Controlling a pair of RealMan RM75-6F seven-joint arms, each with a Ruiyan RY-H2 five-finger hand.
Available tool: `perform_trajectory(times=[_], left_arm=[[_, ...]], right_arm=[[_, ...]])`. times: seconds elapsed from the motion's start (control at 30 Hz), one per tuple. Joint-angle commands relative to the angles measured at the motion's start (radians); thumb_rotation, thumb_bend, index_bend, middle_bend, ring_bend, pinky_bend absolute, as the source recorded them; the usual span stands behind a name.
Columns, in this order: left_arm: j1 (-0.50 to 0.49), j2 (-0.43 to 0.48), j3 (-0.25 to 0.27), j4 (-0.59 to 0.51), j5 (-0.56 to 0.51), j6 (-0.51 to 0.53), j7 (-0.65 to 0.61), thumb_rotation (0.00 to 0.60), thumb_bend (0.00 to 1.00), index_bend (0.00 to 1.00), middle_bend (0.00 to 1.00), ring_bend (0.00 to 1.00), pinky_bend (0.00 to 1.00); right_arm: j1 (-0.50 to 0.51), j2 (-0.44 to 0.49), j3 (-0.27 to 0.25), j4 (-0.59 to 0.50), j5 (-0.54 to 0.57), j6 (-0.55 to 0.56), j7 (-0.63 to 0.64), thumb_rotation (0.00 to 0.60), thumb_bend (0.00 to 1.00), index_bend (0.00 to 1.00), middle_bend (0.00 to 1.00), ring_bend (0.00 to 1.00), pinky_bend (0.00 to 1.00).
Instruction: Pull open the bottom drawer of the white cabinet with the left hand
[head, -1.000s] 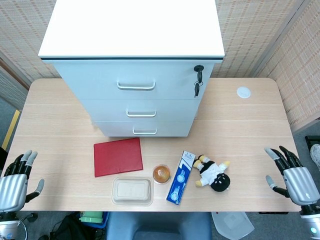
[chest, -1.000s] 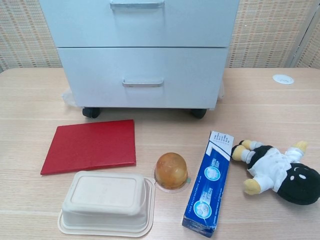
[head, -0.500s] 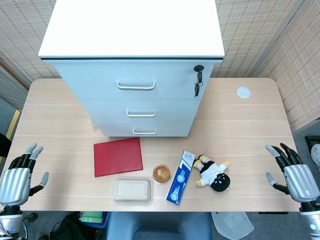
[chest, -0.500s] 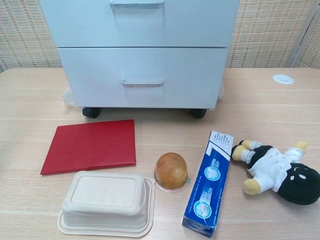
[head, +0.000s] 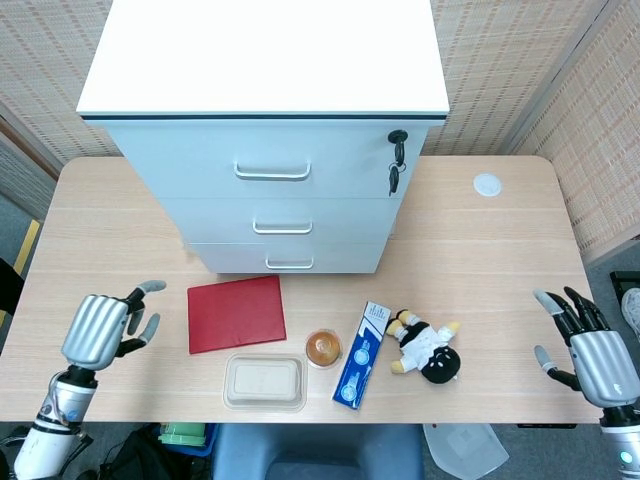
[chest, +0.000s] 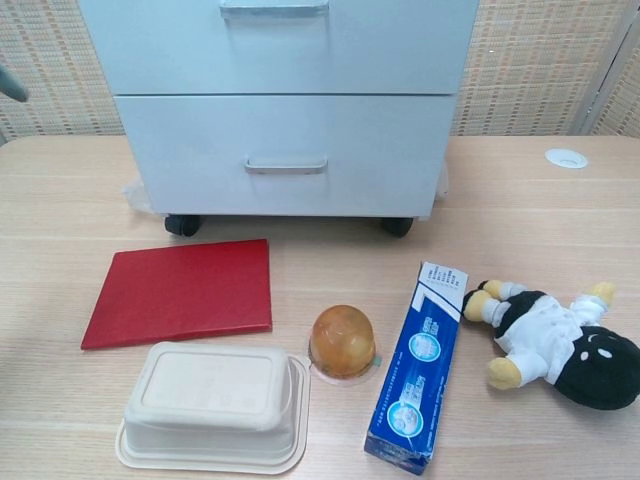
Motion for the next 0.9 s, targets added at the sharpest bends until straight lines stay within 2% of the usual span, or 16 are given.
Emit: perform_trajectory(times=[0.03, 0.3, 0.53, 0.9], left_arm=[[-0.081, -0.024, -0.019, 0.002, 0.005, -0.090, 0.007, 0.600, 0.49, 0.33, 0.90, 1.00, 1.00], [-0.215, -0.105, -0.065, 0.012, -0.068, -0.223, 0.068, 0.600, 0.57, 0.27, 0.95, 1.00, 1.00], [-0.306, -0.167, -0.099, 0.027, -0.217, -0.312, 0.159, 0.600, 0.57, 0.17, 1.00, 1.00, 1.00], [-0.397, -0.267, -0.112, 0.095, -0.389, -0.348, 0.240, 0.600, 0.57, 0.16, 1.00, 1.00, 1.00]], right_arm=[[-0.003, 0.003, 0.000, -0.006, 0.001, 0.004, -0.002, 0.600, 0.33, 0.09, 0.15, 0.07, 0.10], [-0.004, 0.004, -0.005, -0.010, 0.000, -0.001, -0.004, 0.600, 0.33, 0.09, 0.15, 0.07, 0.10], [-0.009, 0.020, -0.006, -0.017, 0.000, 0.006, -0.002, 0.600, 0.33, 0.09, 0.15, 0.07, 0.10], [-0.003, 0.033, -0.009, -0.016, -0.003, -0.007, 0.003, 0.600, 0.33, 0.09, 0.15, 0.07, 0.10]])
